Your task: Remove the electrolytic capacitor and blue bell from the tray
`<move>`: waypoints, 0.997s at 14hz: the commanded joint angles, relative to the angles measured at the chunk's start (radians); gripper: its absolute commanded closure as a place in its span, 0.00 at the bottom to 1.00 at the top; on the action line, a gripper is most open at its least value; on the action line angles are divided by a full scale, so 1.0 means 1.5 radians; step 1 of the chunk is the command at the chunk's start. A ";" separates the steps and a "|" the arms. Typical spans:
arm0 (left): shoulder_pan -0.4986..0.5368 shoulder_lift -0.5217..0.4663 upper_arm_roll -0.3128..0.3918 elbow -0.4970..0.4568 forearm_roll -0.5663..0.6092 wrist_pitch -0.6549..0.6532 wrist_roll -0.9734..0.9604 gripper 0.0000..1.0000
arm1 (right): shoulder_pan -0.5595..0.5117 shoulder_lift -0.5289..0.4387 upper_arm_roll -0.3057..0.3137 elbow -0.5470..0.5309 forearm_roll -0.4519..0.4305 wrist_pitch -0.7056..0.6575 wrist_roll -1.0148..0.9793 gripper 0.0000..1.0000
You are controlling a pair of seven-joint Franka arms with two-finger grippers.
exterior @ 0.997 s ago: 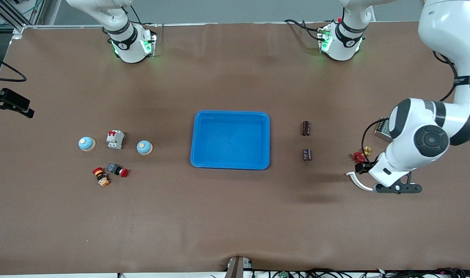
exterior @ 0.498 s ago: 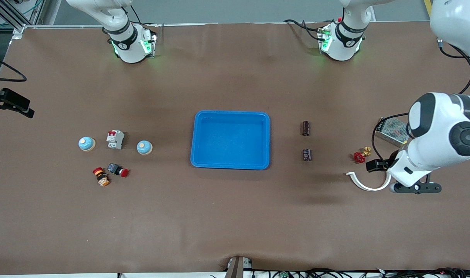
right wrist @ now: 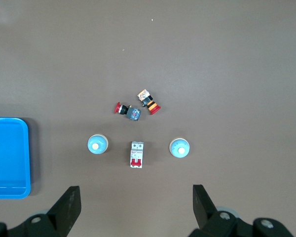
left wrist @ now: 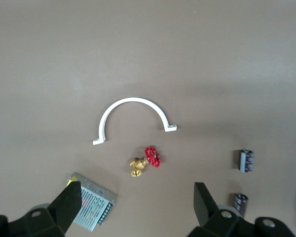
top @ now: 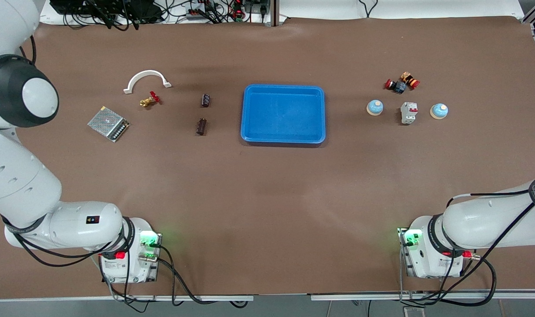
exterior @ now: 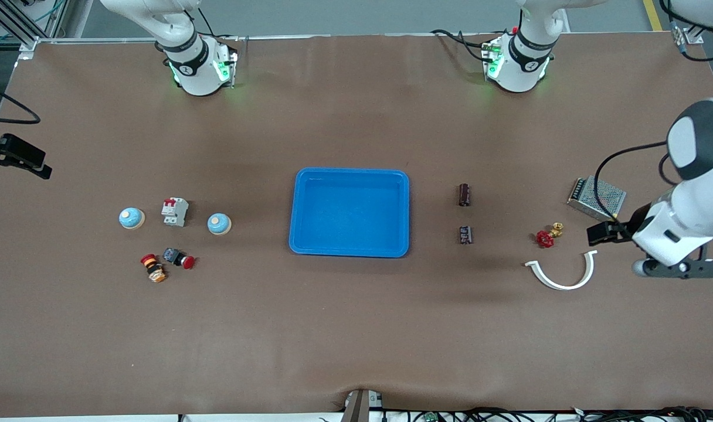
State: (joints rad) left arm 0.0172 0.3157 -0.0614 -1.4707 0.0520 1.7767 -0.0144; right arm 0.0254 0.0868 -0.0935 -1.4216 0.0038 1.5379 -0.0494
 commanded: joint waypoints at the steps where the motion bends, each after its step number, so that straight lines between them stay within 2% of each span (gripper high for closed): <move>1: -0.033 -0.065 0.056 -0.008 -0.020 -0.057 0.047 0.00 | -0.007 0.006 0.005 0.017 0.007 -0.011 -0.002 0.00; 4: -0.038 -0.125 0.073 -0.008 -0.021 -0.107 0.059 0.00 | -0.006 0.006 0.005 0.017 0.006 -0.012 -0.002 0.00; 7: 0.000 -0.159 0.028 -0.008 -0.014 -0.149 0.058 0.00 | -0.005 0.006 0.005 0.017 0.007 -0.011 -0.002 0.00; 14: 0.006 -0.187 0.014 -0.004 -0.010 -0.204 0.063 0.00 | -0.006 0.006 0.005 0.017 0.006 -0.012 -0.002 0.00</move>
State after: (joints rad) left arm 0.0065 0.0573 -0.0185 -1.4683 0.0396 1.5055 0.0559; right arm 0.0255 0.0868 -0.0918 -1.4210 0.0038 1.5379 -0.0495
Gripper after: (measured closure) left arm 0.000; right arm 0.000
